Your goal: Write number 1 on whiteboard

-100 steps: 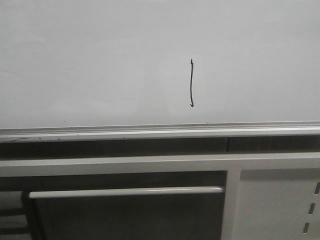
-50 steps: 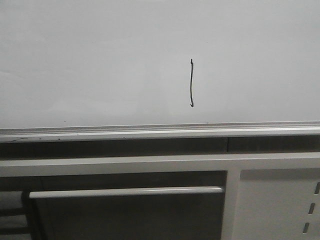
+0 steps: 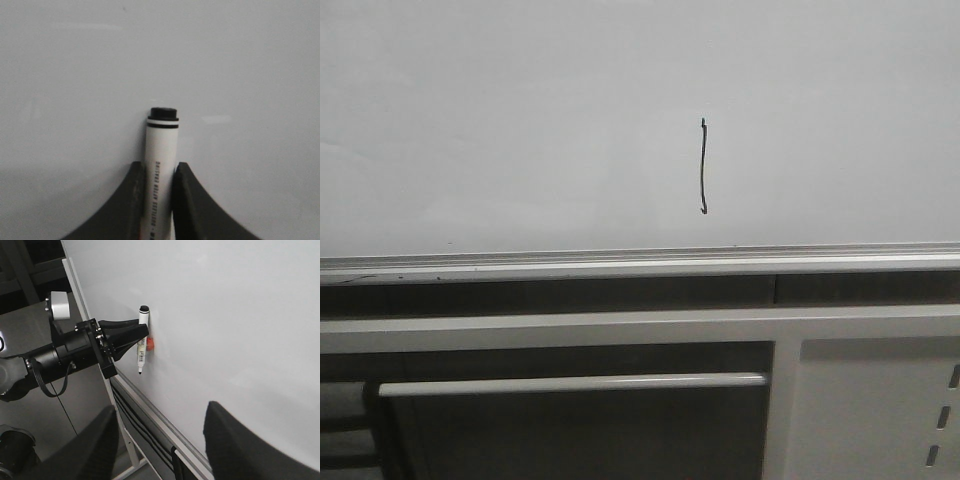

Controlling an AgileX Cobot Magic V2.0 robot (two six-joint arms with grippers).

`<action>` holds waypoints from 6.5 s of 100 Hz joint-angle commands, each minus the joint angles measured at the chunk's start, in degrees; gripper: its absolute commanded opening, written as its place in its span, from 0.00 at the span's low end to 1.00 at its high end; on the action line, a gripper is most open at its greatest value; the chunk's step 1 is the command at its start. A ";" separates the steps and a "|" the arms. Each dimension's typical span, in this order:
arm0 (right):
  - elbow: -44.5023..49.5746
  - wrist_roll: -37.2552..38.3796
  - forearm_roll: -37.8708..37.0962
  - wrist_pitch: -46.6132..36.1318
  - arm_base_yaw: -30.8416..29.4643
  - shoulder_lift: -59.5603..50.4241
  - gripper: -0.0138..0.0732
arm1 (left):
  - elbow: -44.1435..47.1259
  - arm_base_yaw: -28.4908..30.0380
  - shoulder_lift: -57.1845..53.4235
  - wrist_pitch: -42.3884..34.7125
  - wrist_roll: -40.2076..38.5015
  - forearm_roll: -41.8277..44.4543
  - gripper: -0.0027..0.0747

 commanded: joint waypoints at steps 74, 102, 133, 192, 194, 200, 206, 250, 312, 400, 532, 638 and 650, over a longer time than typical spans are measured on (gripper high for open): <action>-1.90 -0.29 2.36 -3.56 -0.34 -0.37 0.57 | -1.61 -13.64 4.52 -8.86 -5.02 -0.77 0.01; -1.90 -0.29 2.36 -3.31 -0.34 -0.37 0.57 | -1.61 -24.23 16.18 -25.14 -4.91 -3.93 0.01; -1.90 -0.29 2.18 -2.97 -0.34 -0.37 0.57 | -2.09 -25.65 24.37 -31.09 -8.13 -3.55 0.01; -1.90 -0.29 2.08 -2.74 -0.34 -0.37 0.57 | -2.09 -23.56 25.91 -35.30 -9.46 -3.67 0.01; -1.90 -0.29 2.08 -2.74 -0.34 -0.37 0.57 | -2.09 -23.45 26.12 -35.30 -9.46 -3.15 0.01; -1.90 -0.29 2.08 -2.74 -0.34 -0.37 0.57 | -2.09 -22.89 26.15 -35.30 -9.46 -2.19 0.01; -1.90 -0.29 2.08 -2.65 -0.34 -0.37 0.57 | -2.09 -22.33 26.15 -35.54 -9.46 -2.12 0.01; -1.90 -0.29 2.08 -2.32 -0.34 -0.37 0.57 | -2.09 -21.18 26.15 -35.53 -9.46 -2.46 0.01; -1.90 -0.29 2.08 -1.36 -0.34 -0.37 0.57 | -2.09 -21.29 26.15 -34.50 -9.46 -1.92 0.40; -1.90 -0.29 1.95 -0.99 -0.34 -0.37 0.57 | 1.88 -30.54 16.44 -33.54 -4.35 -8.09 0.70; 22.95 0.17 -5.70 -18.76 -0.34 -21.99 0.09 | 7.28 -47.65 -32.57 -13.64 54.63 -46.22 0.01; 54.58 0.17 4.42 -24.96 -0.34 -44.20 0.09 | 20.20 -47.65 -32.67 -8.26 53.07 -57.17 0.01; 54.58 0.17 4.42 -24.96 -0.34 -44.20 0.09 | 20.20 -47.65 -32.67 -8.38 51.80 -58.49 0.01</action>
